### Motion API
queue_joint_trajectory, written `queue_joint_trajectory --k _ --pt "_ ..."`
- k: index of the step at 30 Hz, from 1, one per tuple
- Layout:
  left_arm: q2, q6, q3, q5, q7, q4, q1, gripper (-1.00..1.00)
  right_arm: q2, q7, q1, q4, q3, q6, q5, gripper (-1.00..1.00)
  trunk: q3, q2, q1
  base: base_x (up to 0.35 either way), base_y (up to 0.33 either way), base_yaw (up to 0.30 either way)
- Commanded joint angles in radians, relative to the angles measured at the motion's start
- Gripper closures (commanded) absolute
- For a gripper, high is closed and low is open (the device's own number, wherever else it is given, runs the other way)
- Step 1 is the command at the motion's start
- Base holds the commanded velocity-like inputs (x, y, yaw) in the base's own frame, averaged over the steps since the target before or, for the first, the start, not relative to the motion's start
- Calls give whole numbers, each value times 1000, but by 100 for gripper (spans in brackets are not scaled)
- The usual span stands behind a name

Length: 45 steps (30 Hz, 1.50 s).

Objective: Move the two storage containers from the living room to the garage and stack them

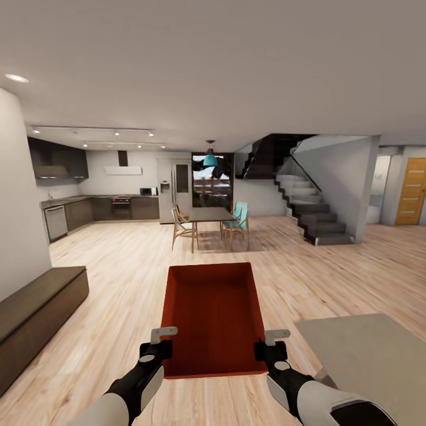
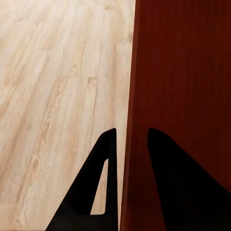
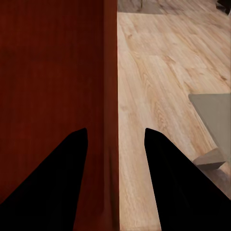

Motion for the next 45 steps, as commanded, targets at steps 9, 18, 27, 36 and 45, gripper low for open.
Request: queue_joint_trajectory --k 9,18,27,36,45 --pt "61 -1 3 9 13 1 1 100 1 2 -1 -42 -72 -87 27 100 -3 0 1 322 0 0" --pt "61 -1 3 9 13 1 1 100 1 3 -1 -42 -72 -87 28 100 -6 0 1 322 0 0" --pt "61 -1 3 9 12 1 1 100 1 3 -1 -42 -72 -87 27 100 -8 0 1 322 0 0" --pt "62 -1 3 10 13 1 1 100 1 3 -1 -42 -72 -87 27 100 -12 0 1 322 0 0" --pt "62 -1 3 9 13 1 1 100 1 2 -1 -42 -72 -87 27 100 -12 0 1 322 0 0"
